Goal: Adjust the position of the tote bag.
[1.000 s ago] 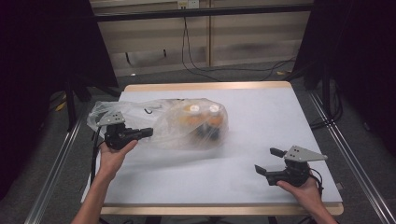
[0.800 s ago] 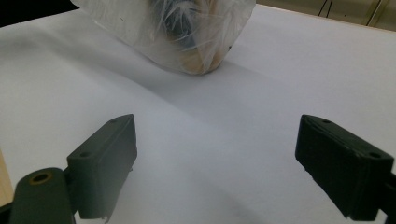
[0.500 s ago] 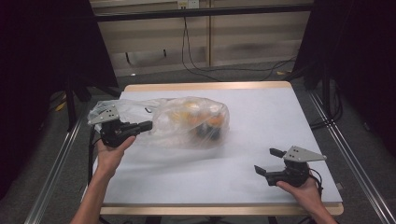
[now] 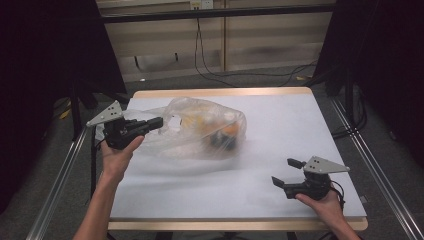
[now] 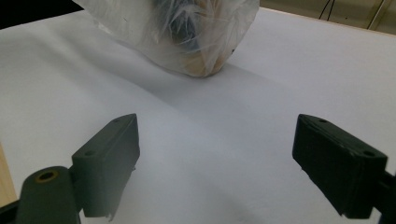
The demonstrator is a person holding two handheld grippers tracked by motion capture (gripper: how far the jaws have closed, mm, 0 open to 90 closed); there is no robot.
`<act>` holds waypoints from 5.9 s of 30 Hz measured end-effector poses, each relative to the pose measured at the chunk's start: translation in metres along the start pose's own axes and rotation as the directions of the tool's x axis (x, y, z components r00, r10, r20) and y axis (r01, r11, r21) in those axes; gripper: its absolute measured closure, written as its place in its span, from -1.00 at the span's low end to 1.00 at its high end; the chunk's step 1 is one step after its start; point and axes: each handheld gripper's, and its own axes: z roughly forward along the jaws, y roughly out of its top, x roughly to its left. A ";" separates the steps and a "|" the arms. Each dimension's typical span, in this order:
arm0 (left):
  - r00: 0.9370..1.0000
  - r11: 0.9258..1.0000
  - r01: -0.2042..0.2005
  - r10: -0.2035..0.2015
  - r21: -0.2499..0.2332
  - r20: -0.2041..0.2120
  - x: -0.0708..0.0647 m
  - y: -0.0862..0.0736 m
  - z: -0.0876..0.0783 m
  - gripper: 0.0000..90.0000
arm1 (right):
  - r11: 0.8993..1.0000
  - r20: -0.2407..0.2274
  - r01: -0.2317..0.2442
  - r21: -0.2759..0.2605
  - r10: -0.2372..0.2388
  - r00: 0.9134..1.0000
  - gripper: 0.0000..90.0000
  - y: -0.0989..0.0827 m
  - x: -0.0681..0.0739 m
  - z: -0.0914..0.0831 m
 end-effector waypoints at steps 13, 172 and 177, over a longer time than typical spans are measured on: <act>0.999 1.000 -0.023 0.023 -0.011 0.034 -0.003 0.024 0.019 1.00 | 0.999 -0.036 0.036 -0.031 -0.037 0.999 -0.55 0.014 0.007 0.000; 0.993 0.983 -0.002 -0.020 -0.185 -0.115 0.048 0.040 -0.067 1.00 | 0.917 -0.127 0.089 -0.388 -0.149 0.981 1.00 0.199 0.001 0.020; 0.995 0.983 -0.040 0.022 -0.180 -0.102 0.034 0.058 -0.069 1.00 | 0.912 -0.088 0.108 -0.396 -0.155 0.984 1.00 0.213 -0.005 0.009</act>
